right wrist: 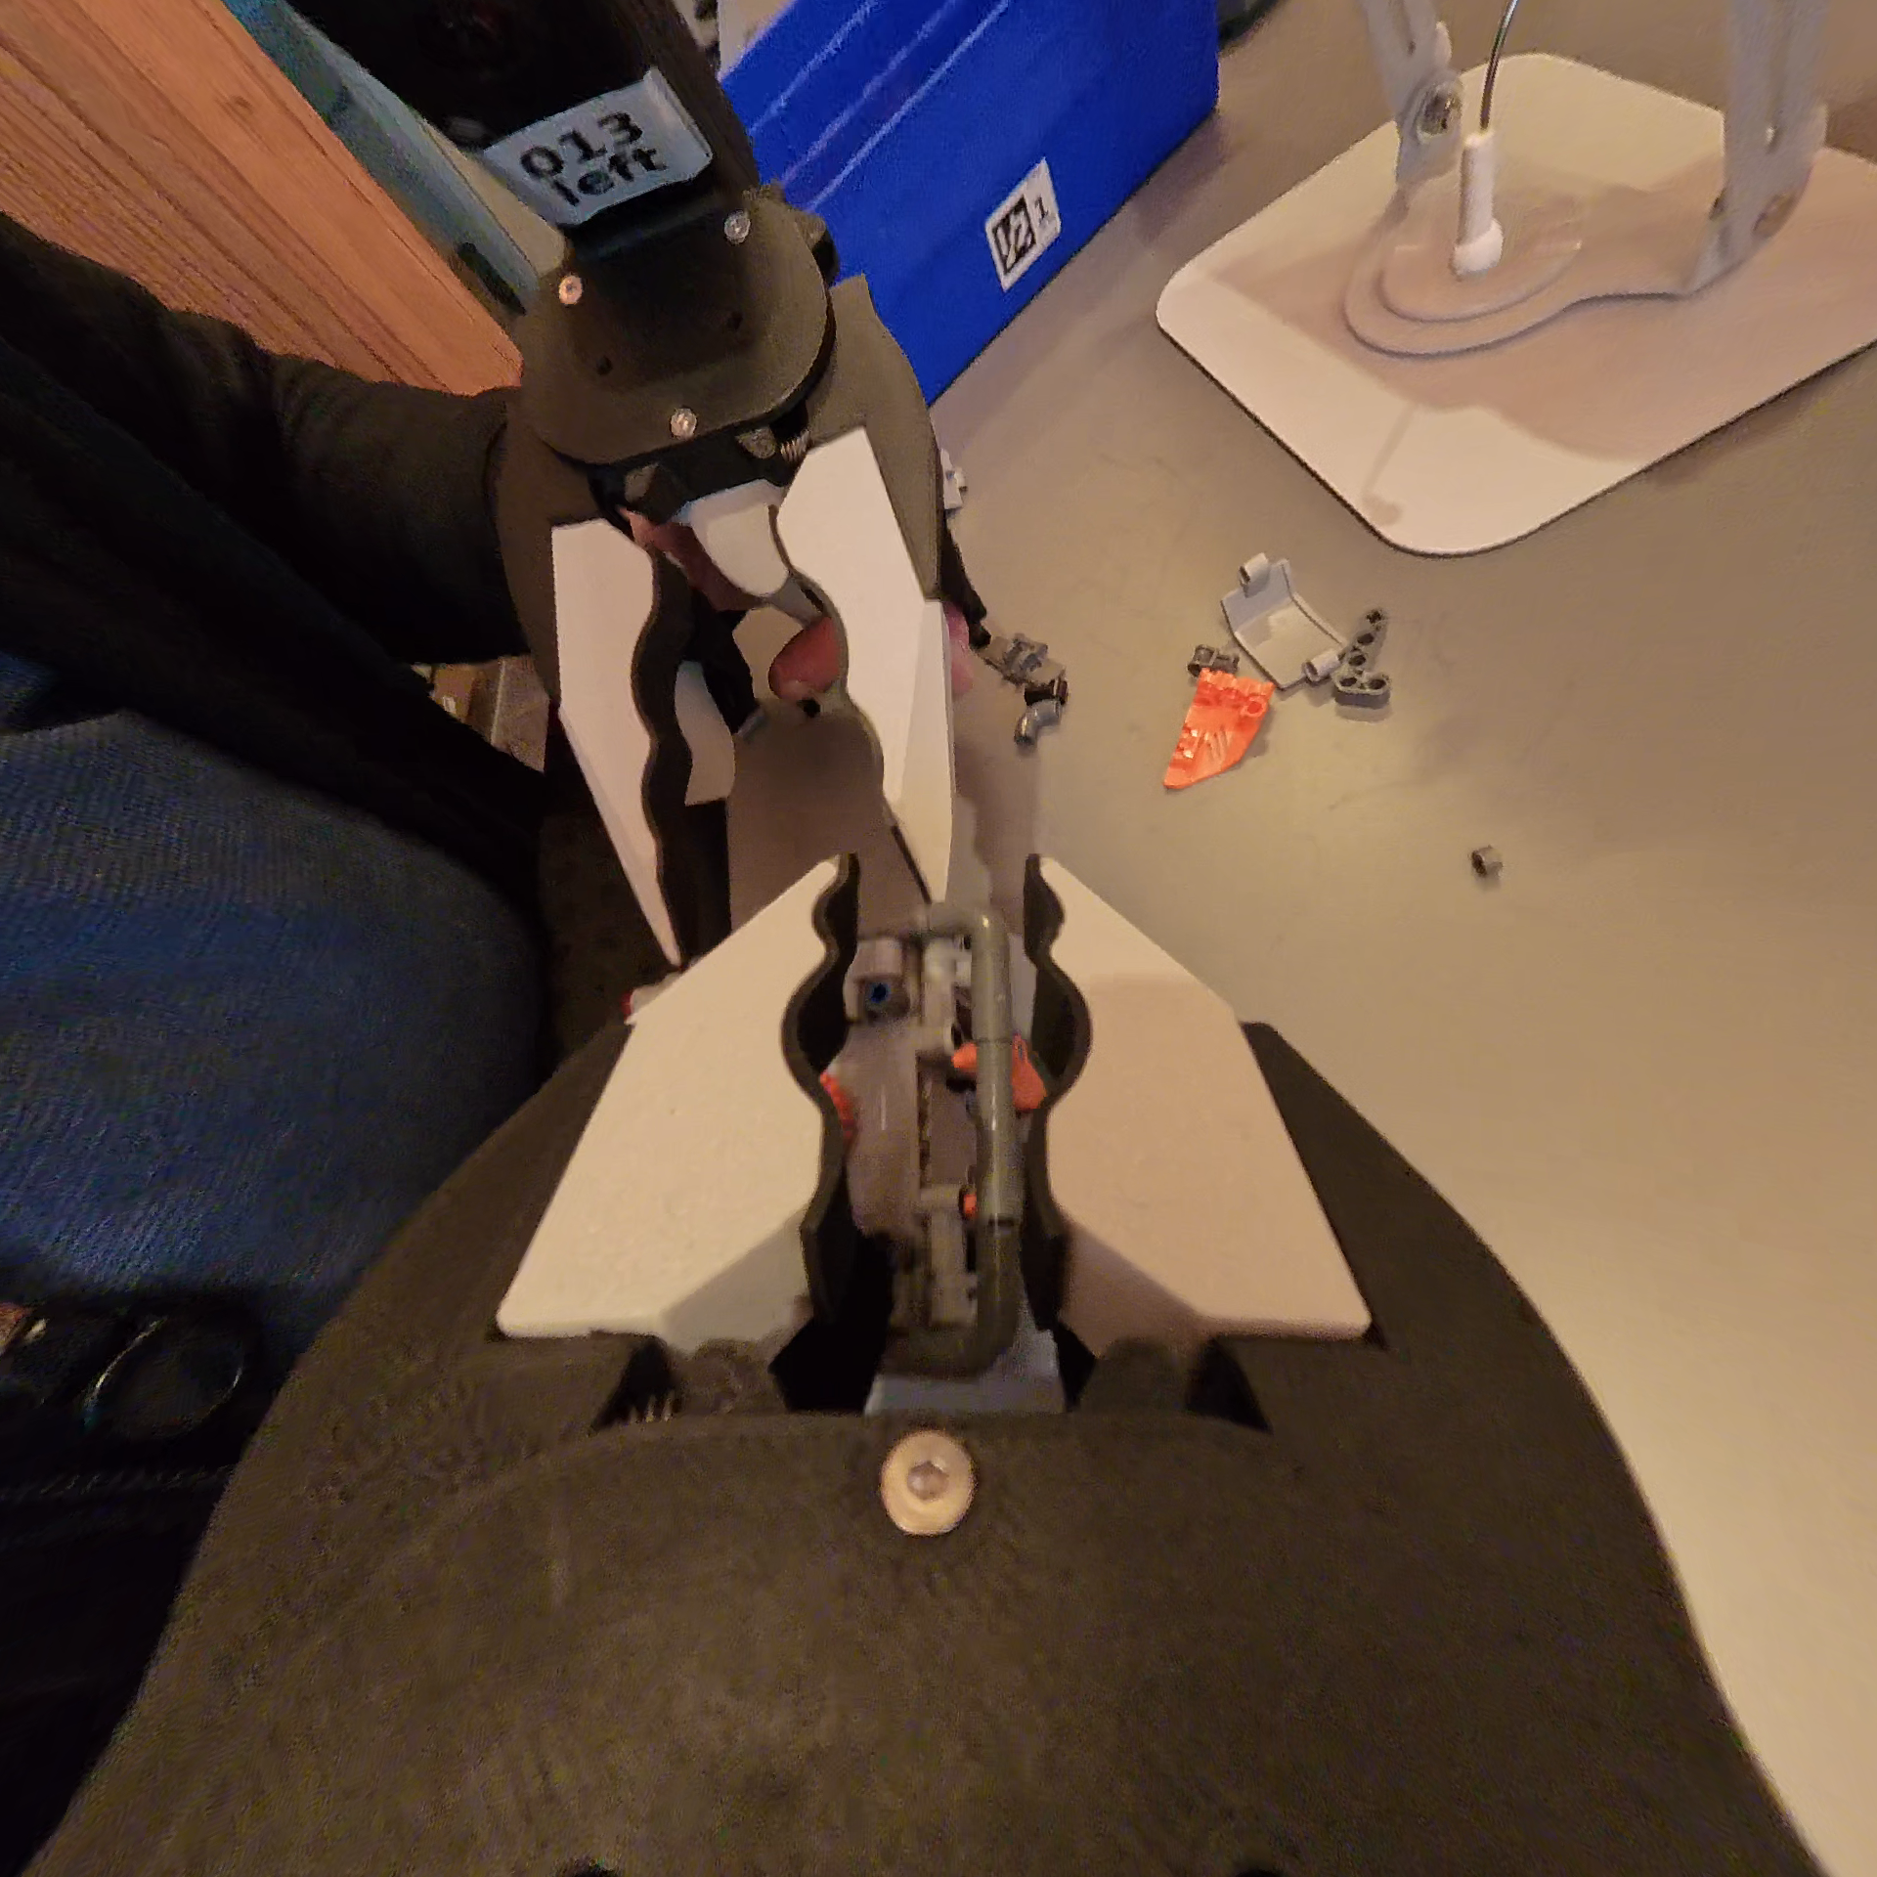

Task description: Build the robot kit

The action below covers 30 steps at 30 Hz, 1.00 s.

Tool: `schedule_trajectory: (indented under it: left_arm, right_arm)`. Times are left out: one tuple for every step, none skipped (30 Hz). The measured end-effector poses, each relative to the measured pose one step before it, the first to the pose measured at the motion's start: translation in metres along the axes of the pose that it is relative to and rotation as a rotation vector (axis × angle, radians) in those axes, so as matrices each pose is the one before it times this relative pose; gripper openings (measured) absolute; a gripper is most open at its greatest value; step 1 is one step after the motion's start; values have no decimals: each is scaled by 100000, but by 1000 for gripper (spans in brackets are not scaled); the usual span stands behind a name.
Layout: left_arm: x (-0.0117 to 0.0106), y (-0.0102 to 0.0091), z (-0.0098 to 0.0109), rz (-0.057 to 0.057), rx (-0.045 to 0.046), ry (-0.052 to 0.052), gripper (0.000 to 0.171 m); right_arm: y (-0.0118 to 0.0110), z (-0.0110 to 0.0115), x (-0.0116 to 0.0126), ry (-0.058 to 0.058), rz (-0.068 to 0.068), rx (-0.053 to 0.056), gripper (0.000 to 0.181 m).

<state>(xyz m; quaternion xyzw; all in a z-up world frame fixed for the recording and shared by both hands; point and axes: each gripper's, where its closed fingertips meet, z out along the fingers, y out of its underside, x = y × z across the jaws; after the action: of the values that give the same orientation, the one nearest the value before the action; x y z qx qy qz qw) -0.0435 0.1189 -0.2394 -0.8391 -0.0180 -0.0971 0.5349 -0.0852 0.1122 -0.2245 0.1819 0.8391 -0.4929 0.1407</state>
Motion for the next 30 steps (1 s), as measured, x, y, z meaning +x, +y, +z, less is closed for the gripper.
schedule_trajectory:
  left_arm:
    - [-18, 16, -16, 61, 64, -238, 56]
    - [-37, -24, -10, 18, 167, -277, 56]
    - [51, -6, 8, -321, -58, 496, 56]
    - [16, -30, 25, 97, 52, 236, 55]
    - [-26, -36, 23, 144, 244, 253, 55]
    - [8, -31, 40, -318, 229, 653, 55]
    - [45, -15, 48, -126, 212, 749, 55]
    - [39, 20, 71, 81, -13, 498, 56]
    - [39, 58, 122, -65, -260, 439, 59]
    - [-23, 31, 72, -201, -180, 138, 62]
    - [23, 6, 6, 341, -385, 329, 63]
    - [34, -9, 22, 451, -275, -39, 63]
    - [9, -60, 44, 366, 74, -190, 63]
    - [67, -35, 73, 247, 35, 153, 64]
    - [-5, -43, 26, 659, 114, -222, 65]
    - [-28, -46, 52, 666, 32, 15, 70]
    - [206, -48, 142, 768, -175, 1194, 71]
    - [119, -42, 96, 904, -324, 524, 71]
    - [-64, -31, -33, 891, -252, -226, 71]
    - [-19, -19, 4, -83, -247, 257, 70]
    - [17, -18, 32, 352, -635, 46, 71]
    - [-1, 15, -12, 1084, -840, -332, 71]
    - [-6, 45, -28, -129, -519, 404, 71]
    - [-7, 35, -8, 6, -97, 475, 71]
    - [-6, 17, -11, 474, -216, 193, 71]
    - [7, 0, 6, 65, -213, 468, 70]
    - [-16, -56, 27, 153, 306, 400, 70]
    - [-20, -16, 38, -343, -1, 543, 70]
    - [-12, 3, 26, -194, -192, 452, 69]
    - [-15, 20, -16, 117, -201, 314, 69]
  right_arm:
    - [366, -388, -31, 537, -462, -3033, 32]
    - [494, -255, 46, 1055, -797, -3250, 33]
    - [298, -124, -23, 627, -626, -1442, 34]
    - [140, 3, -250, -579, -710, -313, 35]
    - [146, 69, -217, 100, -1256, -493, 36]
    - [88, 47, -19, 1376, -1343, 19, 34]
    - [30, 72, 62, 1231, -841, 555, 32]
    - [74, 160, 61, 892, -625, 476, 28]
    - [58, 186, -124, -269, 32, 452, 31]
    - [6, 87, -203, -472, 267, 689, 33]
    - [-15, 8, -128, 285, -380, 903, 33]
    - [17, -37, -38, 574, -87, 399, 33]
    - [58, -22, -21, 466, -76, -321, 32]
    - [-4, 1, -17, 610, -542, -166, 30]
    - [-16, 21, -67, -2, -351, 18, 29]
    - [37, 79, -181, -861, -250, -366, 28]
    - [8, 70, -139, -518, -563, -281, 27]
    - [-32, 15, -23, 165, -454, 170, 27]
    - [-26, -43, 42, 461, 92, 538, 27]
    - [-5, -44, 25, 325, 107, 439, 27]
    - [-1, -7, -18, 96, -102, 87, 27]
    - [-3, 24, -14, 12, -82, -193, 27]
    - [-11, 39, -2, -53, -45, -319, 27]
    - [-12, 29, 10, -79, -18, -171, 26]
    - [-19, 18, 12, 108, -108, 126, 26]
    - [-66, -34, 72, 411, 238, 690, 24]
    - [-15, -40, 53, 111, 547, 547, 24]
    - [14, -27, 19, 35, 2, -17, 23]
    - [5, 12, 9, 283, -421, -165, 23]
    - [-32, 22, -8, 206, -379, 43, 23]
